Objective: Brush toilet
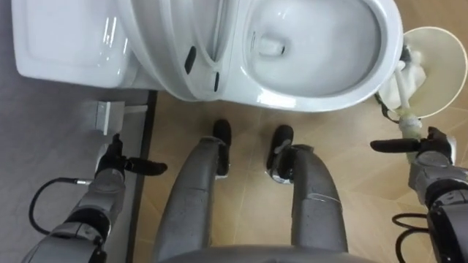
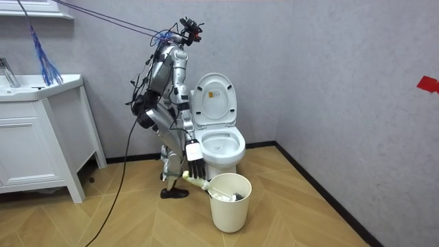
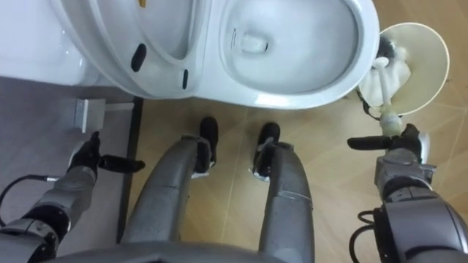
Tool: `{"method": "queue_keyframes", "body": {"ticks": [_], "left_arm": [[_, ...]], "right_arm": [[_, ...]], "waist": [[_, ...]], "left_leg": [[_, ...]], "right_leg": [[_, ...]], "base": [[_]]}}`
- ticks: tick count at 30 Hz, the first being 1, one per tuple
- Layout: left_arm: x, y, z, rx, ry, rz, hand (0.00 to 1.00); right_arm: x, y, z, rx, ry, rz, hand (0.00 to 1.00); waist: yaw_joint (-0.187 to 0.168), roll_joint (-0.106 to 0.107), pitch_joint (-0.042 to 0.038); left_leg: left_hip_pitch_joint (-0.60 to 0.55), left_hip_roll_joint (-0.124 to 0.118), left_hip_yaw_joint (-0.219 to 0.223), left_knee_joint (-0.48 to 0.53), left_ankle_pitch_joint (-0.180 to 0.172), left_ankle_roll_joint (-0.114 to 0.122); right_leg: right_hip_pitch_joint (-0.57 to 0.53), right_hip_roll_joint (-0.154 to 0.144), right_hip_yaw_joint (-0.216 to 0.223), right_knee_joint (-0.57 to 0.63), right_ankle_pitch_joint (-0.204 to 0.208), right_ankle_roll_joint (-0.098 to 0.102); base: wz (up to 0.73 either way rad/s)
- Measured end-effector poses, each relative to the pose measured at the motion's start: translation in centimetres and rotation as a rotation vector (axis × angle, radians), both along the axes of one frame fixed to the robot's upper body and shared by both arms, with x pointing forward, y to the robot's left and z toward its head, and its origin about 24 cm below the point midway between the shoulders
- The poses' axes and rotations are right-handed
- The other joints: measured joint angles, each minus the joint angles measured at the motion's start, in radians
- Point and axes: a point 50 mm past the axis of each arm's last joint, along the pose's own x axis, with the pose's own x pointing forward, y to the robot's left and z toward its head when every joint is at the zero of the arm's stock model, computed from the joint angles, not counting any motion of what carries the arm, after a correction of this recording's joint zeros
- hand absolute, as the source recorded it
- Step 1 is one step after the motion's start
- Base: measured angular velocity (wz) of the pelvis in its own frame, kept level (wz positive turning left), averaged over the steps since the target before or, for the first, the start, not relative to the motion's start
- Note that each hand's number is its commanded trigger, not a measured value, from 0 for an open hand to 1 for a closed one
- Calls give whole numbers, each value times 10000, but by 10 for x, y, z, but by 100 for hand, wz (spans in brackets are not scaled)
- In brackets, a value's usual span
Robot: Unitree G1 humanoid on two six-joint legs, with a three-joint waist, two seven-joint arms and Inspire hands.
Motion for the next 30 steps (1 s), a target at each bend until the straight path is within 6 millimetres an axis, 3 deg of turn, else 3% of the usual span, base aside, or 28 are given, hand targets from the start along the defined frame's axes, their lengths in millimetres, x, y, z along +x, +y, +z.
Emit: {"method": "queue_keyframes", "body": {"ticks": [4, 11, 30], "left_arm": [[4, -1, 2, 24, -52, -112, 0], [5, 1, 3, 95, -31, -97, 0], [1, 9, 3, 245, 90, 27, 0]], "right_arm": [[2, -5, 5, -197, -45, 44, 0], [5, -12, 12, -396, -147, 69, 0], [10, -12, 15, -633, -49, 468, 0]], "waist": [[-22, 28, 6], [158, 37, 5], [132, 8, 2]], "left_leg": [[-535, -77, -41, 621, -121, -49], [-937, 42, -78, 1043, -209, -73], [-1113, 6, -95, 1168, -214, -65]], "right_leg": [[-521, -138, -26, 696, -225, -99], [-839, -150, -71, 1044, -312, -177], [-989, -219, -156, 1211, -353, -216]], "base": [[9], [2], [1]]}}
